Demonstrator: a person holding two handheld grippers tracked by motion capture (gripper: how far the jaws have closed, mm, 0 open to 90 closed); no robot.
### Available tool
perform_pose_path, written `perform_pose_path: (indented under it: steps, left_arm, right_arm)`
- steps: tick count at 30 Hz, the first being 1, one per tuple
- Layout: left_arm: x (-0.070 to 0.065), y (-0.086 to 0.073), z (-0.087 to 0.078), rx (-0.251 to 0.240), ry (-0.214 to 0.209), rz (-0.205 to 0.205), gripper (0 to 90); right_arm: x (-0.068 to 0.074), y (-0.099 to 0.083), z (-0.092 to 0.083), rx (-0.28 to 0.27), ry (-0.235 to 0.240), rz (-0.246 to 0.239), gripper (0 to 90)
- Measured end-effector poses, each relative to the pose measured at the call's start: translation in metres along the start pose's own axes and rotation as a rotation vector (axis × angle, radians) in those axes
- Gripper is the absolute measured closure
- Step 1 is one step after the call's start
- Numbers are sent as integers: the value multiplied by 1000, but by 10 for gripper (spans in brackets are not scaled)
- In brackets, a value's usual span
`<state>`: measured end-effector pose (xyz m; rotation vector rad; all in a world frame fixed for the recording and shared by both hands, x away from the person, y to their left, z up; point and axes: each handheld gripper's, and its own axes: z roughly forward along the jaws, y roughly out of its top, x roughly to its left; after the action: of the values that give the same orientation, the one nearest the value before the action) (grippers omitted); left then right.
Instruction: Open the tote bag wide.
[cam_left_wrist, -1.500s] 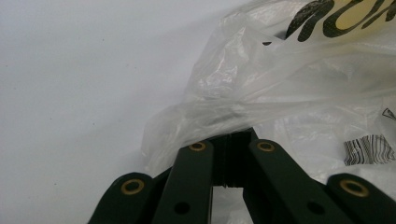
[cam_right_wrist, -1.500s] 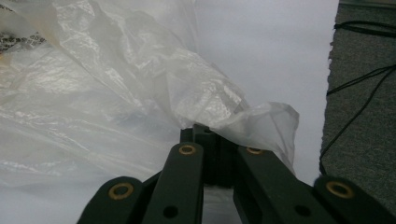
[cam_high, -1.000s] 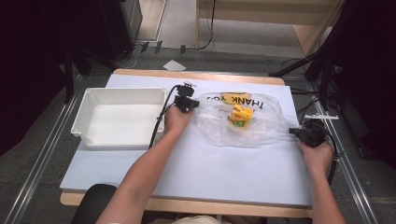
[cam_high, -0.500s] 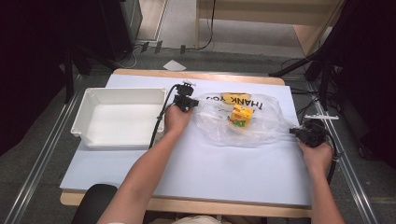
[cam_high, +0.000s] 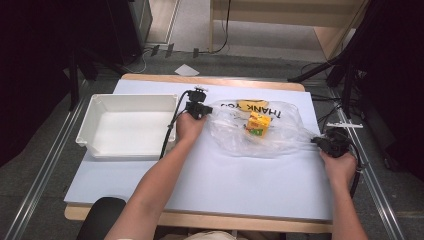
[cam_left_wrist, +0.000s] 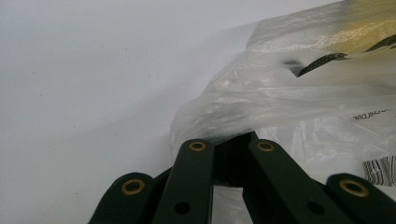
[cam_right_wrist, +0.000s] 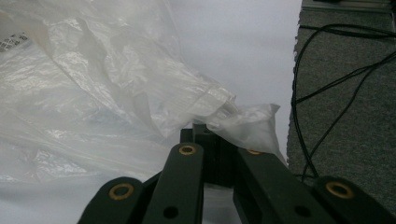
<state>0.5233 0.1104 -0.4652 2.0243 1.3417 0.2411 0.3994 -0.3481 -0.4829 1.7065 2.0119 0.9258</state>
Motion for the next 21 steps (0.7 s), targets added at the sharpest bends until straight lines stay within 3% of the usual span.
perform_pose_path:
  steps: [6, 8, 10, 14, 17, 21]
  left_arm:
    - [-4, 0, -1, 8, 6, -2, 900]
    - [-4, 1, -2, 23, -17, -18, 900]
    - [-6, 1, -4, 29, -20, 2, 900]
    - [-12, 5, -17, -2, -34, 21, 898]
    - [-16, 8, -23, -22, -58, 18, 861]
    - [-27, 11, -37, -56, -91, 49, 780]
  right_arm:
    - [0, 0, -1, 1, 20, -6, 900]
    - [0, 1, -3, 16, 33, -9, 900]
    - [1, 2, -4, 10, 45, -10, 900]
    - [8, 5, -13, -3, 72, -30, 900]
    - [12, 7, -18, -12, 83, -33, 900]
    - [18, 12, -30, -35, 109, -42, 900]
